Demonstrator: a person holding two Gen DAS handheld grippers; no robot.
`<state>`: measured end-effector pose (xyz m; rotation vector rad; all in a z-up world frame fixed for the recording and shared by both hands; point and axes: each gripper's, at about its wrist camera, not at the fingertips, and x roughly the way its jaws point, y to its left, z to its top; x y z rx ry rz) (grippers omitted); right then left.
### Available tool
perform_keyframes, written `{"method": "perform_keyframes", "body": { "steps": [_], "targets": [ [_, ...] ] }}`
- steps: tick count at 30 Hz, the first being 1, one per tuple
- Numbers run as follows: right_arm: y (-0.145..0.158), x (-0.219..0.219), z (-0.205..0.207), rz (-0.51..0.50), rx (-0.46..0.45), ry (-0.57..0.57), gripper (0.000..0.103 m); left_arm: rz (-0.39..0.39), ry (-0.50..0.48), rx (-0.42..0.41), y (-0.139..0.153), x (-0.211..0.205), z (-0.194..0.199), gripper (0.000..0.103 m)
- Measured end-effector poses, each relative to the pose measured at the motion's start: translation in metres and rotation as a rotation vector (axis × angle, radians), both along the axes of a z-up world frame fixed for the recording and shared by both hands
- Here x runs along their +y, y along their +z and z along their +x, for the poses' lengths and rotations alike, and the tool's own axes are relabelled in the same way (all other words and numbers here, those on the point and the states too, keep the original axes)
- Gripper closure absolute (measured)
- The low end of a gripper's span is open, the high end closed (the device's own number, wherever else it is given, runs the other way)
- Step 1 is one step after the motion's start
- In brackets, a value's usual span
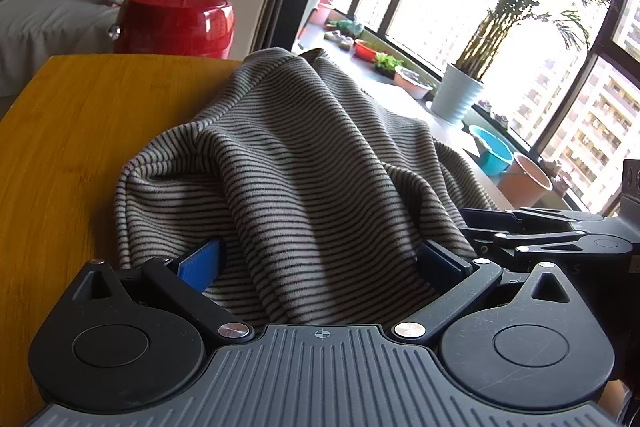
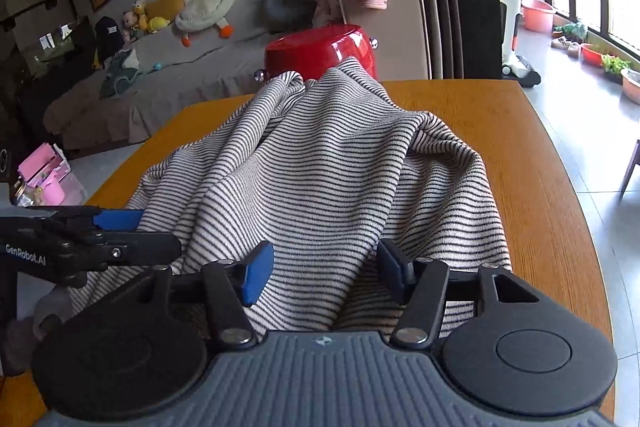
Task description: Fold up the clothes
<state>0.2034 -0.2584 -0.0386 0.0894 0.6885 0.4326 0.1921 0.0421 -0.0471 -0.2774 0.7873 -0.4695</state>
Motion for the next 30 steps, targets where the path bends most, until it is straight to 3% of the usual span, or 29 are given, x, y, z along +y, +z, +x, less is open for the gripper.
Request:
{"method": "perform_keyframes", "body": {
  "steps": [5, 9, 10, 12, 19, 20, 21, 23, 28, 30],
  "targets": [
    [-0.004, -0.008, -0.028, 0.006, 0.053, 0.053, 0.045, -0.067, -0.023, 0.044, -0.001, 0.011, -0.021, 0.0],
    [-0.003, -0.012, -0.052, 0.009, 0.044, 0.065, 0.045, -0.132, -0.014, 0.084, -0.001, 0.019, -0.028, 0.002],
    [-0.003, -0.012, -0.057, 0.007, 0.039, 0.067, 0.045, -0.15, -0.006, 0.094, -0.002, 0.019, -0.023, 0.006],
    [-0.003, -0.012, -0.057, 0.016, 0.036, 0.059, 0.044, -0.175, 0.006, 0.103, -0.003, 0.017, -0.014, 0.035],
    [-0.005, -0.012, -0.062, 0.021, 0.006, 0.054, 0.043, -0.096, -0.002, 0.046, -0.004, -0.008, -0.001, 0.037],
    [-0.005, -0.011, -0.063, 0.019, 0.001, 0.053, 0.042, -0.086, 0.014, 0.027, 0.0, -0.006, -0.001, 0.05],
    [-0.005, -0.011, -0.064, 0.018, -0.004, 0.052, 0.043, -0.076, 0.03, 0.007, 0.005, -0.003, 0.0, 0.07],
    [-0.006, -0.01, -0.065, 0.015, -0.014, 0.051, 0.043, -0.057, 0.061, -0.031, 0.014, 0.002, 0.0, 0.086],
    [-0.003, -0.006, -0.068, -0.026, -0.028, 0.049, 0.044, -0.005, 0.176, -0.112, 0.034, 0.031, 0.005, 0.088],
    [0.004, -0.004, -0.067, -0.059, -0.046, 0.044, 0.057, 0.018, 0.238, -0.137, 0.042, 0.049, 0.008, 0.088]
  ]
}}
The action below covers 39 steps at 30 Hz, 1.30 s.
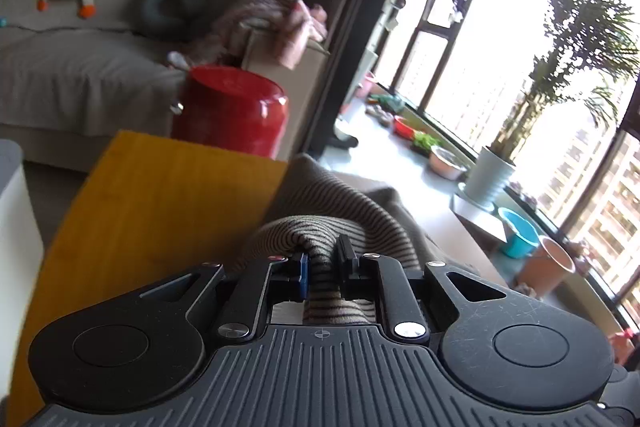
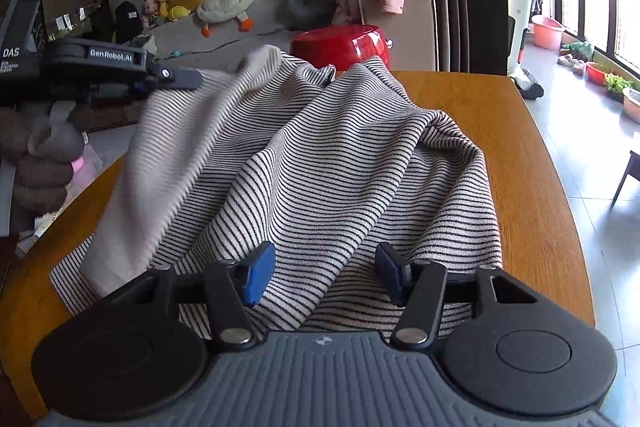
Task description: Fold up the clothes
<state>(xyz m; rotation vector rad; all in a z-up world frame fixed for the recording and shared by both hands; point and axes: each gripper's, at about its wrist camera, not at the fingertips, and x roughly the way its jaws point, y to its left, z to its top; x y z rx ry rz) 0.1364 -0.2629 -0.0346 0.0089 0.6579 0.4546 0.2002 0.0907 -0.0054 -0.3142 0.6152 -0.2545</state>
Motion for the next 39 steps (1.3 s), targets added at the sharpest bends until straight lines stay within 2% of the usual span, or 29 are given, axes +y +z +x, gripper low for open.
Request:
{"method": "perform_keyframes", "body": {
  "steps": [1, 2, 3, 4, 6, 8, 10, 12, 13, 15, 18, 20, 21, 22, 24, 27, 30, 36, 39],
  "targets": [
    [0.004, 0.001, 0.001, -0.016, -0.01, -0.003, 0.065, 0.011, 0.031, -0.012, 0.004, 0.009, 0.002, 0.088],
    [0.008, 0.002, 0.002, -0.032, -0.02, -0.006, 0.078, 0.021, 0.063, -0.024, 0.007, 0.018, 0.004, 0.088],
    [0.016, 0.005, 0.006, -0.045, -0.047, -0.001, 0.083, 0.032, 0.094, -0.036, 0.011, 0.027, 0.005, 0.088],
    [0.024, 0.009, 0.01, -0.057, -0.074, 0.004, 0.084, 0.043, 0.125, -0.047, 0.015, 0.036, 0.007, 0.088],
    [0.04, 0.016, 0.019, -0.082, -0.126, 0.015, 0.084, 0.027, 0.147, -0.025, 0.011, 0.048, 0.01, 0.086],
    [0.053, 0.025, 0.036, -0.088, -0.142, 0.032, 0.084, -0.002, 0.153, 0.016, 0.002, 0.058, 0.012, 0.084],
    [0.061, 0.039, 0.058, -0.092, -0.134, 0.048, 0.08, -0.031, 0.158, 0.056, -0.006, 0.068, 0.015, 0.077],
    [0.06, 0.053, 0.079, -0.101, -0.118, 0.052, 0.061, -0.06, 0.164, 0.097, -0.015, 0.078, 0.017, 0.058],
    [0.056, 0.063, 0.089, -0.113, -0.118, 0.053, 0.057, -0.07, 0.16, 0.105, -0.017, 0.08, 0.016, 0.053],
    [0.046, 0.086, 0.108, -0.144, -0.115, 0.071, 0.051, -0.067, 0.137, 0.087, -0.016, 0.075, 0.013, 0.035],
    [0.02, 0.118, 0.134, -0.211, -0.072, 0.084, 0.054, -0.058, 0.117, 0.067, -0.012, 0.075, 0.009, 0.03],
    [0.002, 0.128, 0.14, -0.273, -0.067, 0.073, 0.07, -0.052, 0.104, 0.054, -0.009, 0.076, 0.007, 0.027],
    [0.002, 0.125, 0.138, -0.264, -0.087, 0.082, 0.084, -0.049, 0.097, 0.048, -0.008, 0.076, 0.006, 0.023],
    [0.009, 0.115, 0.137, -0.233, -0.088, 0.084, 0.093, -0.046, 0.091, 0.041, -0.006, 0.076, 0.005, 0.021],
    [0.031, 0.09, 0.138, -0.197, -0.151, 0.008, 0.099, -0.045, 0.084, 0.031, -0.005, 0.077, 0.003, 0.017],
    [0.058, 0.045, 0.151, -0.223, -0.251, -0.195, 0.099, -0.067, 0.105, 0.032, -0.009, 0.083, 0.008, 0.016],
    [0.062, 0.01, 0.166, -0.249, -0.219, -0.313, 0.099, -0.076, 0.129, 0.05, -0.015, 0.086, 0.013, 0.016],
    [0.023, -0.002, 0.172, -0.285, -0.066, -0.265, 0.098, -0.045, 0.178, 0.047, -0.004, 0.096, 0.002, 0.009],
    [0.004, -0.002, 0.172, -0.321, -0.06, -0.27, 0.097, -0.029, 0.2, 0.03, 0.007, 0.101, -0.008, 0.009]
  ]
}}
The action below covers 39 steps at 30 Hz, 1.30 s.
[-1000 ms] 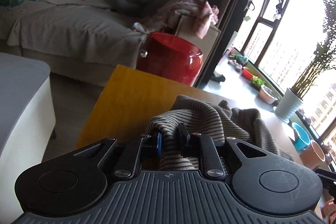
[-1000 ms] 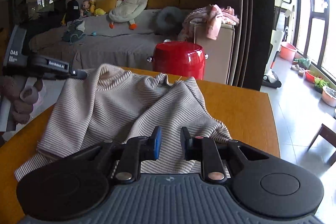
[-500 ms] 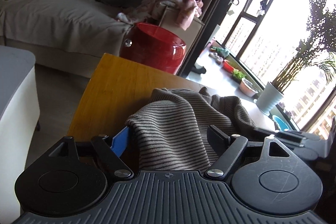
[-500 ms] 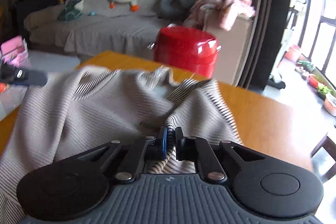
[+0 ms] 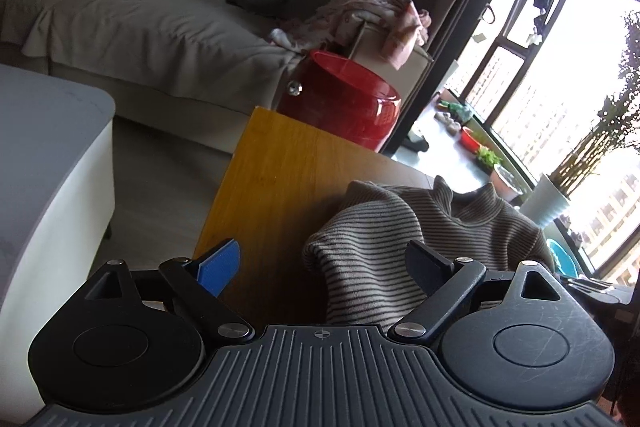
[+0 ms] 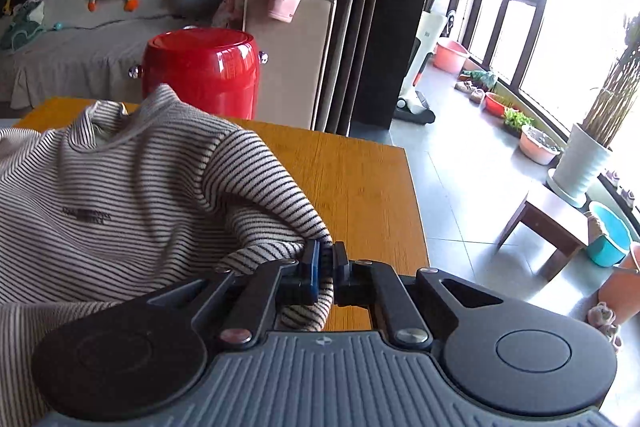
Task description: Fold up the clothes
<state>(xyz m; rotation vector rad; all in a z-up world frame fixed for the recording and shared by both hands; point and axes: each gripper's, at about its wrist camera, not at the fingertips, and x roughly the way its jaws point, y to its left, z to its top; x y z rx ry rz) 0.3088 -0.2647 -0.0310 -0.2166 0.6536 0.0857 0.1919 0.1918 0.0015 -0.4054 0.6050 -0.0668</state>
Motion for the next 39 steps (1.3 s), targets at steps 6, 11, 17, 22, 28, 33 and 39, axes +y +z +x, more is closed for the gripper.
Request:
{"method": "perform_keyframes", "body": {
  "steps": [6, 11, 17, 22, 28, 33, 39],
  "targets": [
    [-0.011, -0.017, -0.018, -0.037, 0.033, -0.026, 0.098, -0.003, -0.12, -0.118, 0.027, -0.034, -0.014, 0.006],
    [0.008, -0.032, -0.041, -0.021, -0.034, -0.044, 0.097, 0.021, -0.336, -0.089, 0.006, -0.103, 0.004, 0.004],
    [0.068, 0.0, -0.043, 0.177, -0.133, 0.154, 0.09, 0.134, -0.43, -0.017, -0.041, -0.153, 0.007, 0.004],
    [0.072, 0.078, -0.012, 0.257, -0.074, 0.399, 0.068, 0.113, -0.435, -0.013, -0.056, -0.149, 0.003, 0.0],
    [0.031, 0.15, 0.055, 0.294, 0.031, 0.429, 0.063, 0.069, -0.432, -0.023, -0.057, -0.144, 0.003, 0.0],
    [0.012, 0.17, 0.096, 0.333, 0.198, 0.42, 0.092, 0.03, -0.431, -0.025, -0.058, -0.138, 0.004, 0.0],
    [0.079, 0.162, 0.097, 0.268, -0.062, 0.39, 0.099, 0.009, -0.434, -0.022, -0.058, -0.134, 0.006, 0.0]
  ]
}}
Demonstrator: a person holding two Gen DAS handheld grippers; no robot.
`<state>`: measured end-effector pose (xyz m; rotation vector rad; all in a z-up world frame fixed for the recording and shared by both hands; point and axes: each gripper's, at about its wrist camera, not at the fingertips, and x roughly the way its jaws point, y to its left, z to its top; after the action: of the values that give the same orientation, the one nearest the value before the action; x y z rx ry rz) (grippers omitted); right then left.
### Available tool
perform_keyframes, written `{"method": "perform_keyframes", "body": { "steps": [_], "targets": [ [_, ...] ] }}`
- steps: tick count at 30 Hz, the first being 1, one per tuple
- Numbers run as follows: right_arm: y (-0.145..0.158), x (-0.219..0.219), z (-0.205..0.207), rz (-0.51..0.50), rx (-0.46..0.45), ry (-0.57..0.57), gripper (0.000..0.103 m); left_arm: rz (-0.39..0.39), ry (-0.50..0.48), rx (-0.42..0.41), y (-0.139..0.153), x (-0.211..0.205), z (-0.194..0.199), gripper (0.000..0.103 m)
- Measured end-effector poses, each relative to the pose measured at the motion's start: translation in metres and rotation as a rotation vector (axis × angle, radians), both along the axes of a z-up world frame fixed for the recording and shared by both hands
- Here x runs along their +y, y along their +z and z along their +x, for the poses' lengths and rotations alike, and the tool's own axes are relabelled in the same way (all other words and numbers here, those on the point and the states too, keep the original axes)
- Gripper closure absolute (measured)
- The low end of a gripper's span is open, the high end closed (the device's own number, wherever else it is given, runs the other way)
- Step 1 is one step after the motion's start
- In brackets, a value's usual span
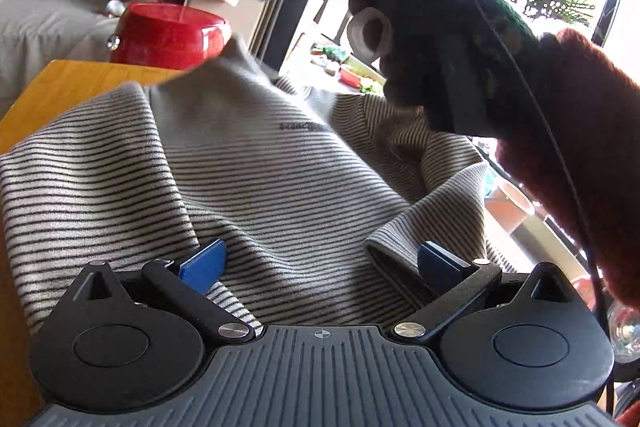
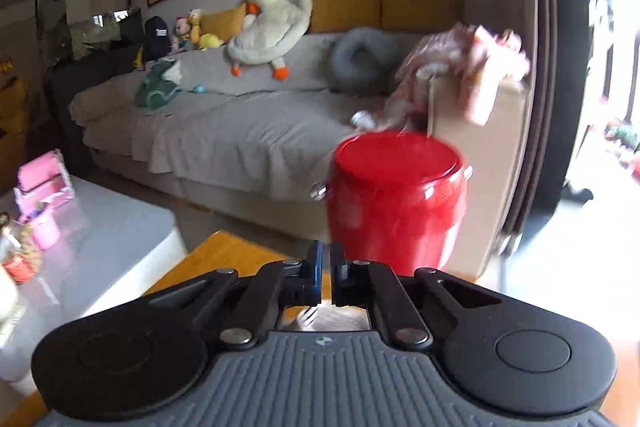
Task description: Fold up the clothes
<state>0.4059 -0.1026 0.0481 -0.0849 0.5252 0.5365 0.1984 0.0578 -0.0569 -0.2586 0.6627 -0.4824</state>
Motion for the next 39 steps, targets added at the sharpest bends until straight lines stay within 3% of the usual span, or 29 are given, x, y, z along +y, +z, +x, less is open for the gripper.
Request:
{"method": "perform_keyframes", "body": {
  "steps": [2, 9, 16, 21, 25, 27, 31, 34, 38, 39],
  "targets": [
    [0.007, -0.007, 0.003, -0.042, -0.058, -0.053, 0.099, -0.008, 0.0, 0.001, 0.0, 0.001, 0.0, 0.0],
    [-0.041, -0.065, -0.037, -0.006, 0.212, -0.052, 0.09, -0.02, -0.002, 0.004, 0.002, 0.002, 0.0, 0.0],
    [-0.063, -0.105, -0.101, -0.077, 0.227, -0.093, 0.083, -0.029, -0.015, 0.012, 0.002, 0.004, 0.0, 0.0],
    [-0.079, -0.133, -0.147, -0.127, 0.238, -0.122, 0.083, 0.024, -0.065, 0.008, 0.003, -0.001, -0.013, 0.0],
    [-0.066, -0.131, -0.154, -0.102, 0.254, -0.11, 0.083, 0.05, -0.088, 0.006, 0.014, -0.002, -0.013, 0.0],
    [-0.051, -0.124, -0.142, -0.078, 0.199, -0.088, 0.083, 0.056, -0.087, -0.008, 0.025, 0.0, -0.007, 0.0],
    [-0.027, -0.11, -0.109, -0.009, 0.124, -0.055, 0.083, 0.097, -0.023, -0.137, 0.053, 0.001, 0.015, 0.0],
    [-0.036, -0.102, -0.073, 0.045, 0.151, -0.077, 0.083, 0.1, -0.03, -0.126, 0.055, -0.007, 0.049, 0.0],
    [-0.057, -0.108, -0.051, 0.07, 0.18, -0.167, 0.084, 0.181, -0.007, -0.102, 0.042, -0.017, 0.089, 0.0],
    [-0.062, -0.11, -0.046, 0.076, 0.187, -0.19, 0.088, 0.215, 0.008, -0.105, 0.039, -0.019, 0.098, 0.0]
  ]
}}
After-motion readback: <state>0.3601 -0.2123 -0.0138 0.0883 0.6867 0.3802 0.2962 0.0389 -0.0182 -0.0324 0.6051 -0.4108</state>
